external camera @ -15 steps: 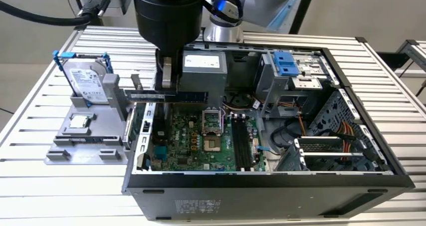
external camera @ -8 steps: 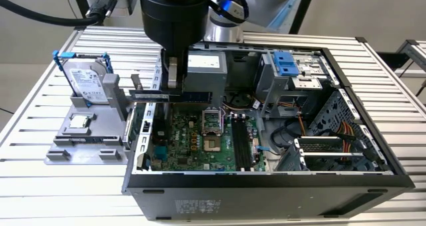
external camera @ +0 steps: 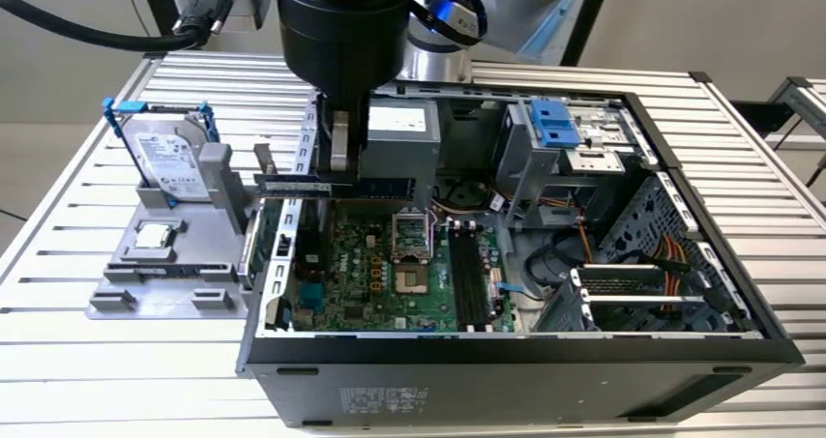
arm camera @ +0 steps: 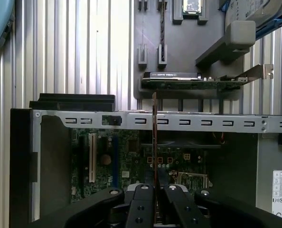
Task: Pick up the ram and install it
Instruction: 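Pick up the ram and move it above insertion slot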
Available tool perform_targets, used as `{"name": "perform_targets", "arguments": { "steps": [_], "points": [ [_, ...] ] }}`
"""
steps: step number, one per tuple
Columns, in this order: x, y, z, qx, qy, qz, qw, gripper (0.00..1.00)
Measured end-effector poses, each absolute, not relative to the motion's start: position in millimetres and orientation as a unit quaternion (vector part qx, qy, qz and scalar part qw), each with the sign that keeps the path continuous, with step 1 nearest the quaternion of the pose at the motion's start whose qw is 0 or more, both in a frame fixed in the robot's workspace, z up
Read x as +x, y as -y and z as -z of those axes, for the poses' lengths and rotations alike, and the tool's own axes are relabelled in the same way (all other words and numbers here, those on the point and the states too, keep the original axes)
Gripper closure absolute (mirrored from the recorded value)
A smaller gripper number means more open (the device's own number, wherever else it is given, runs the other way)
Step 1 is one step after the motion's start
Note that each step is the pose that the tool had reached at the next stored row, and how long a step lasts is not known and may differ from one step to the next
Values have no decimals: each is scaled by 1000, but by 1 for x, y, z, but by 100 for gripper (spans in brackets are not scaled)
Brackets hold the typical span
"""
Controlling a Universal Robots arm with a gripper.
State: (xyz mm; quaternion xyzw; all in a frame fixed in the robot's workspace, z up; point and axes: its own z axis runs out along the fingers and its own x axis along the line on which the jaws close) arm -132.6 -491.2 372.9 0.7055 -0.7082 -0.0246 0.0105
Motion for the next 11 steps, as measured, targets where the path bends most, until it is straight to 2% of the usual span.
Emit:
{"name": "perform_targets", "arguments": {
  "steps": [11],
  "points": [
    [-118, 491, -373, 703, 710, 25, 11, 100]
  ]
}}
